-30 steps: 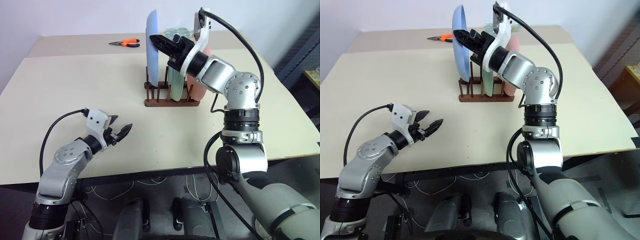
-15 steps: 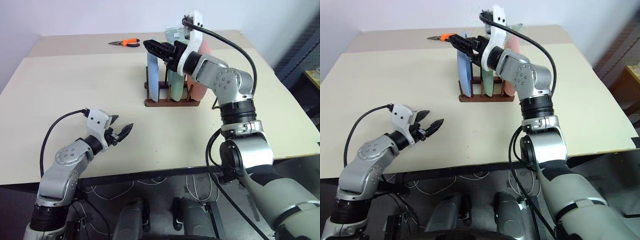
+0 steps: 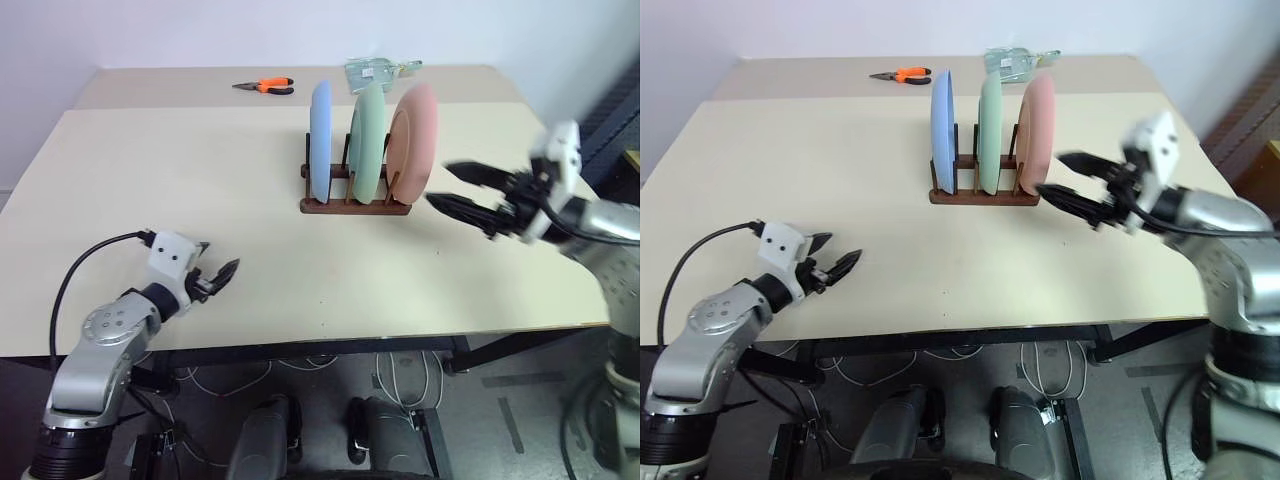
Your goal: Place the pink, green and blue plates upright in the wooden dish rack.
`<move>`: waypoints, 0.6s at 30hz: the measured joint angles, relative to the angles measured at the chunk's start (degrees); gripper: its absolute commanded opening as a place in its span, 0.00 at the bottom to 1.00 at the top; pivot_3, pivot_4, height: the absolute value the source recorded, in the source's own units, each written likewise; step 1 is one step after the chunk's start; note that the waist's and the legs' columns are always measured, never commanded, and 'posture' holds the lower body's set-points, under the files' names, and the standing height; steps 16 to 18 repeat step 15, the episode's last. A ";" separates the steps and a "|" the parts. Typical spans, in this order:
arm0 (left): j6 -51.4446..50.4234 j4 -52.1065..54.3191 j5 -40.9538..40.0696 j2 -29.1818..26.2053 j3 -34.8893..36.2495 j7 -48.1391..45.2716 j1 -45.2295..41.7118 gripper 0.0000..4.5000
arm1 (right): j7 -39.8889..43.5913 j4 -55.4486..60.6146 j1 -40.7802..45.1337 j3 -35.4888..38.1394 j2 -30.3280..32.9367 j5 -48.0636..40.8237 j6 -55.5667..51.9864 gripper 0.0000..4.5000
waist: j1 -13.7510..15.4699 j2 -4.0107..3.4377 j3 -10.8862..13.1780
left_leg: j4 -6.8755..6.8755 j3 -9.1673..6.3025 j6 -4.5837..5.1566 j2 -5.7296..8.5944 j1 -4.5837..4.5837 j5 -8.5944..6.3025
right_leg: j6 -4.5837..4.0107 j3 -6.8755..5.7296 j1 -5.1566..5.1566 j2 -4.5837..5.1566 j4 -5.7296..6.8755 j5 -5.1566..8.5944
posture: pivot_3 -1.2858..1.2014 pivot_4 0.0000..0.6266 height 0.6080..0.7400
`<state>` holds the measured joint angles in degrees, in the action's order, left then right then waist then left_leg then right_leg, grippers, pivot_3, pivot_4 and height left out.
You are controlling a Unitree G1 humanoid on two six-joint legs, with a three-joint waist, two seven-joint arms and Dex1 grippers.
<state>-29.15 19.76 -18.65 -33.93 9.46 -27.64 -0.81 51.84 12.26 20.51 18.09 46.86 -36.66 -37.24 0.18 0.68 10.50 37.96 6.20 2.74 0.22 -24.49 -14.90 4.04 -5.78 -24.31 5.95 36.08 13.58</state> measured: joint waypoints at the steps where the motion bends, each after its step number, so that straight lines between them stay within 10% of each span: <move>1: 1.00 -0.87 0.31 -0.57 0.10 -0.97 0.43 0.76 | 0.65 -0.54 -3.52 0.64 1.16 1.55 1.47 0.71 | -0.05 -0.03 -0.02 | -0.02 -0.01 0.18 -0.02 0.03 -0.11 | -0.01 0.00 0.00 0.00 0.03 0.01 | 0.52 0.24 1.00; 18: 2.61 -1.97 1.15 -0.69 0.51 -3.11 1.94 0.76 | 3.28 -11.71 -9.54 -4.70 0.36 14.66 19.20 0.71 | 0.21 -0.11 -0.01 | 0.00 0.00 -0.06 -0.02 0.01 0.03 | -0.01 -0.02 -0.02 0.04 0.01 0.01 | 0.52 0.24 1.00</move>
